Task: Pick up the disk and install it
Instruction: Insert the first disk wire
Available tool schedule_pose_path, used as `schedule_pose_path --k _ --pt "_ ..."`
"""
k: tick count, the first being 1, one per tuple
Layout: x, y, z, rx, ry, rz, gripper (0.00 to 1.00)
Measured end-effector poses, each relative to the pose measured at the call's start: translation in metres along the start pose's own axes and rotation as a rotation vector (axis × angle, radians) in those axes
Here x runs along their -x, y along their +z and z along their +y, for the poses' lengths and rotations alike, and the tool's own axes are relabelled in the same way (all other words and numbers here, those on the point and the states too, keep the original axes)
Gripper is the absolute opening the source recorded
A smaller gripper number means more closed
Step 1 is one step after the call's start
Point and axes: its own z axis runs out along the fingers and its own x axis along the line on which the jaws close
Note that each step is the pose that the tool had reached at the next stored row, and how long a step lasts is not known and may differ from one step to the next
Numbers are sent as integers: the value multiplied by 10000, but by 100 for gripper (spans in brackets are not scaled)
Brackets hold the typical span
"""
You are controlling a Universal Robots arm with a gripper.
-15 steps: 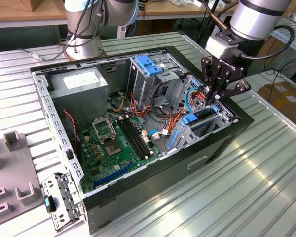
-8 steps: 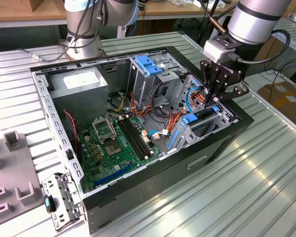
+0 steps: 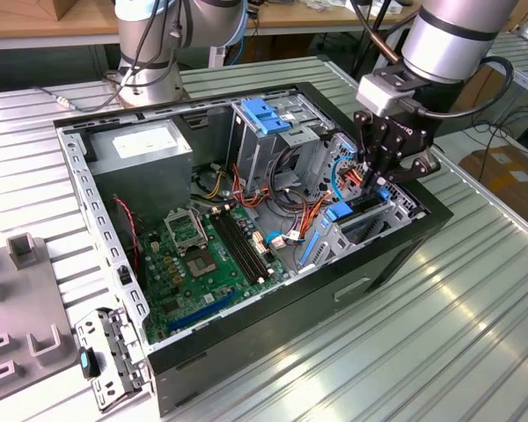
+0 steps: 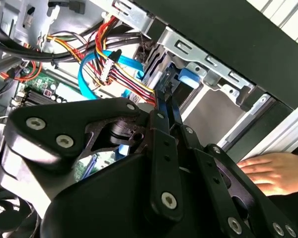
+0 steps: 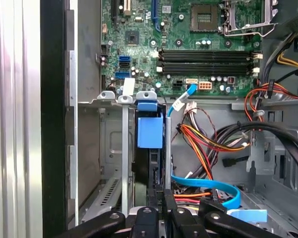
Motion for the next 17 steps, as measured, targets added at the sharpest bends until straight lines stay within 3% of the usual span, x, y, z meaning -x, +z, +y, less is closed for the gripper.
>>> schedule_pose_path --k 3,13,17 --pt "0 6 -9 9 192 7 16" --pt "2 52 -8 15 192 11 16" --pt "1 29 -9 14 192 -2 16"
